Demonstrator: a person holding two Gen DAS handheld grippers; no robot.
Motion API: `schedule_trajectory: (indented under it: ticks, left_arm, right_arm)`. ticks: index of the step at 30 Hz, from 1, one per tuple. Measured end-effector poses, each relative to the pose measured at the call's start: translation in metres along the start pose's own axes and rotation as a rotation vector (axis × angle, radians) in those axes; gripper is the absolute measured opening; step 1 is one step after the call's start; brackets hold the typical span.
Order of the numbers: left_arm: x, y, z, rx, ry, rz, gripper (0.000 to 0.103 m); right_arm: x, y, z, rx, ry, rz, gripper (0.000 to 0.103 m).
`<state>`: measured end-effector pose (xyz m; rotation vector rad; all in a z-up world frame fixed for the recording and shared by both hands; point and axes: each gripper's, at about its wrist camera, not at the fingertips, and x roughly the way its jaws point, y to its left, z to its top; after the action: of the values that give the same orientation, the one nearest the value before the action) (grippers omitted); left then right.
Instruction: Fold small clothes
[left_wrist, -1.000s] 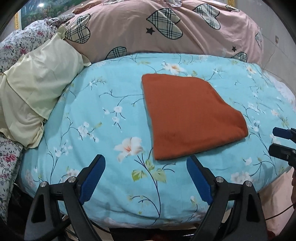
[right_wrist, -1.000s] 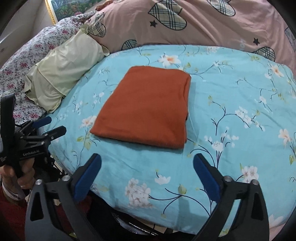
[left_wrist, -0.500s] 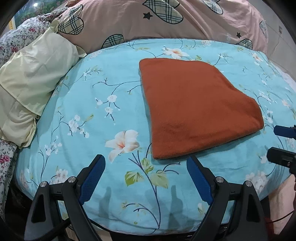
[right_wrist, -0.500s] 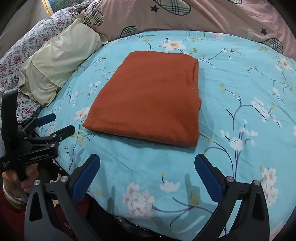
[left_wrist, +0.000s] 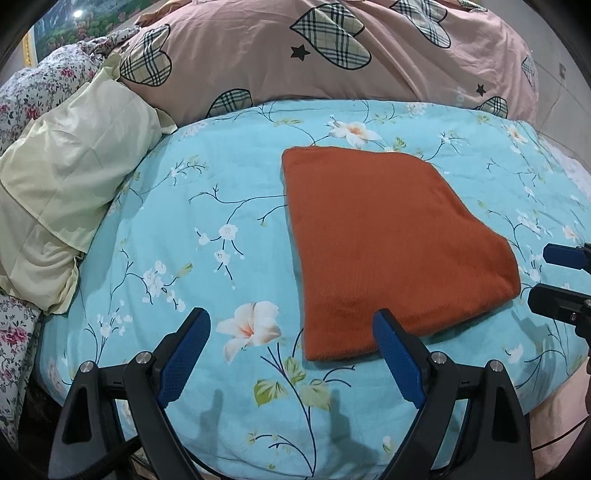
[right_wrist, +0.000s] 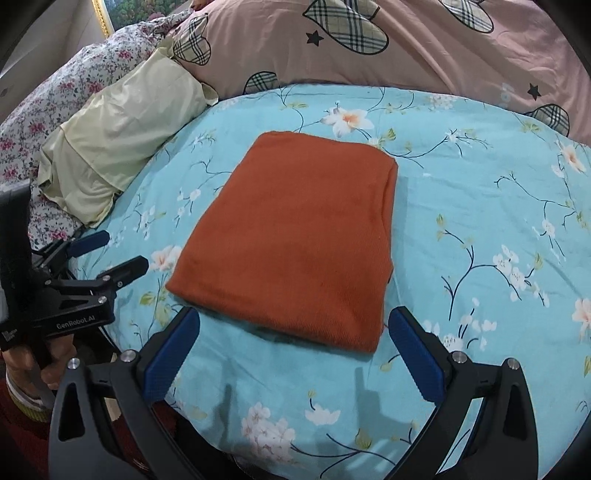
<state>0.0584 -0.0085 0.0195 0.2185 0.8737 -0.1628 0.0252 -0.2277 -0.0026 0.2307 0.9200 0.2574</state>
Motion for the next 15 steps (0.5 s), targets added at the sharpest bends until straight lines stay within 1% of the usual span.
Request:
schedule_trajectory:
  ticks: [10, 15]
  left_arm:
    - [0.009, -0.005, 0.009, 0.012, 0.013, 0.000, 0.090]
    - [0.010, -0.005, 0.014, 0.016, 0.007, 0.000, 0.090]
  right_arm:
    - [0.012, -0.006, 0.012, 0.018, 0.024, 0.014, 0.102]
    - [0.014, -0.007, 0.016, 0.027, 0.026, 0.013, 0.102]
